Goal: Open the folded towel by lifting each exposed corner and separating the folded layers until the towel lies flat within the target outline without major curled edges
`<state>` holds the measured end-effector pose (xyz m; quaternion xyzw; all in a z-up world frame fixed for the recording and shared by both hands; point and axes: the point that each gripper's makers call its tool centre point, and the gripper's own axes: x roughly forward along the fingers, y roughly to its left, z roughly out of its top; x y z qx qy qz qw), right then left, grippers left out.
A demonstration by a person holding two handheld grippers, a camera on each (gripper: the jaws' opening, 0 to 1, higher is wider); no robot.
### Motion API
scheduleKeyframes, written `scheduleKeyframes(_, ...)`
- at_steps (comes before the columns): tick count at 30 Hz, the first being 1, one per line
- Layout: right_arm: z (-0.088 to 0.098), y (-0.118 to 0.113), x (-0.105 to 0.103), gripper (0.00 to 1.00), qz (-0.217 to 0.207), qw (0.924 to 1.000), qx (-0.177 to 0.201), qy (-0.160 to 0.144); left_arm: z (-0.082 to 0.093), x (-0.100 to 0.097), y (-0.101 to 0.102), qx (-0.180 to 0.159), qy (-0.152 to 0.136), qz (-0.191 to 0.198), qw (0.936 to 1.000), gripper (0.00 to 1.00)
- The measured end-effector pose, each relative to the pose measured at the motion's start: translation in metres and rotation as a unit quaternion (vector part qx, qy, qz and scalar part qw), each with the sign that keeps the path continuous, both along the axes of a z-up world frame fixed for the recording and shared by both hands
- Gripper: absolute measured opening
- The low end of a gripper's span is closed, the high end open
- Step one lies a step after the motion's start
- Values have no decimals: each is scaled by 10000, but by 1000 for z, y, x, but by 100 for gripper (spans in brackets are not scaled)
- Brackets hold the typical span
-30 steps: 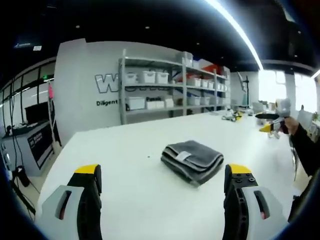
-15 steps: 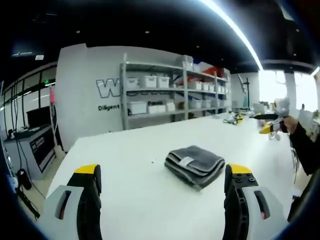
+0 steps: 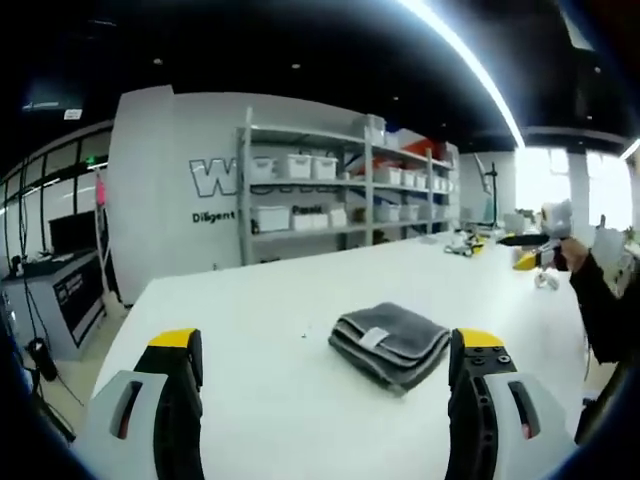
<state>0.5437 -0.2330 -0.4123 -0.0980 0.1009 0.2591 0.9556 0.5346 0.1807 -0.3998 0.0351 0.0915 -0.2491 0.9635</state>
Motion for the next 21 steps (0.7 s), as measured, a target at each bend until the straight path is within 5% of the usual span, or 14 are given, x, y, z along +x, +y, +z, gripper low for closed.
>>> scheduleKeyframes(3,0,6,6,99,30,10000,-24,-35,4,14,-8,5,-50,-136,9999,100)
scheduleKeyframes(7,-6,16,13,99,148,9999,-6,33,14,23,-16,-515,-174,-250,9982,100)
scheduleKeyframes(14,-4,40,30,99,115,9994,-308,-131,4,37,-16,-446,-209,-136,9987,100)
scheduleKeyframes(17,-28,47,29,99,361,9970,-664,170,-12,38,-16,-267,-51,-217,9994,100)
scheduleKeyframes(21,-28,42,37,99,195,9974,-660,198,2,41,-9,-399,-68,-198,9990,100)
